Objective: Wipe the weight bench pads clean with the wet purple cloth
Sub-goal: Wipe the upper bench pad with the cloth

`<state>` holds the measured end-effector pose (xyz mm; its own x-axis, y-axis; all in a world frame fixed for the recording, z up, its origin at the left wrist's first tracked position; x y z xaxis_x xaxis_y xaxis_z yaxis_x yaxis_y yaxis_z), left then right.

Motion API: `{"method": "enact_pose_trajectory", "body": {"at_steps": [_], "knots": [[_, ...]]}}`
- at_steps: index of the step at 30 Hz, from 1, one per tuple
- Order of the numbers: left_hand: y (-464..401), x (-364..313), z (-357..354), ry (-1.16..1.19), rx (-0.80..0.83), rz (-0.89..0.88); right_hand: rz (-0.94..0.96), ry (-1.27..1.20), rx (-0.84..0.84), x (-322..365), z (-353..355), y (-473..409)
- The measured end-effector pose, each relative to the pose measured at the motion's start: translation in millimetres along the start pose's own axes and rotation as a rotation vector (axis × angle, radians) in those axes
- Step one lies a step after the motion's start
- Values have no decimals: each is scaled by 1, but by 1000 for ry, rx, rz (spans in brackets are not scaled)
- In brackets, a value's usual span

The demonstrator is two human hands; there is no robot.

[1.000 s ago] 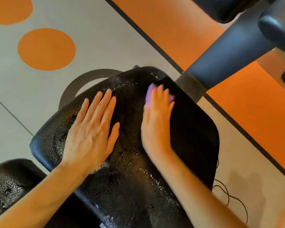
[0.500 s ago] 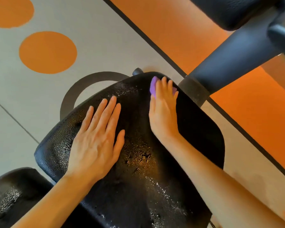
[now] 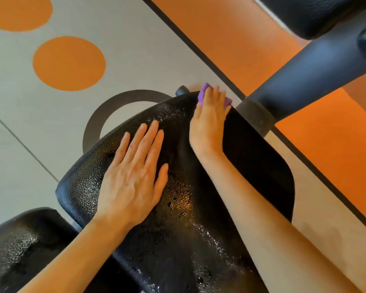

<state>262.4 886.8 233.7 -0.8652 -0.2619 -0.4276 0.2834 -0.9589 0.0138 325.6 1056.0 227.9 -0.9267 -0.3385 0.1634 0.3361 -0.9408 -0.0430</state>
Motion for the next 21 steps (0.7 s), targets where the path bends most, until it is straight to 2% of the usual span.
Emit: {"method": "enact_pose_trajectory", "body": {"at_steps": [2, 4, 7, 9, 12, 14, 18, 21], "knots": [[2, 2, 0, 7, 6, 7, 231, -72, 39, 10, 4, 59], [1, 1, 1, 4, 5, 9, 322, -71, 70, -2, 4, 53], [1, 1, 0, 7, -2, 11, 50, -39, 39, -13, -2, -36], [0, 1, 0, 3, -9, 5, -36, 6, -6, -4, -4, -30], [2, 2, 1, 1, -7, 18, 261, -112, 58, 3, 1, 58], [1, 2, 0, 0, -7, 15, 367, -107, 100, -5, 2, 56], [1, 3, -1, -9, -3, 12, 250, -88, 114, 13, -7, -33], [2, 1, 1, 1, -4, -6, 386, -164, 114, -3, 2, 19]]}}
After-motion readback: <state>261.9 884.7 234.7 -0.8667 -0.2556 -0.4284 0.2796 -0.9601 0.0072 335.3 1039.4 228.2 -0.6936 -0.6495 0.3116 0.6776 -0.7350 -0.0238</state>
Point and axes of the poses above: each hand's wrist, its own y-axis away from the middle knuckle, its own z-axis out of the back of the hand, x = y × z, the point moved 5 cm from there along -y, towards the middle knuckle, and after that the axes turned 13 degrees about y, right-handed, at the moved point
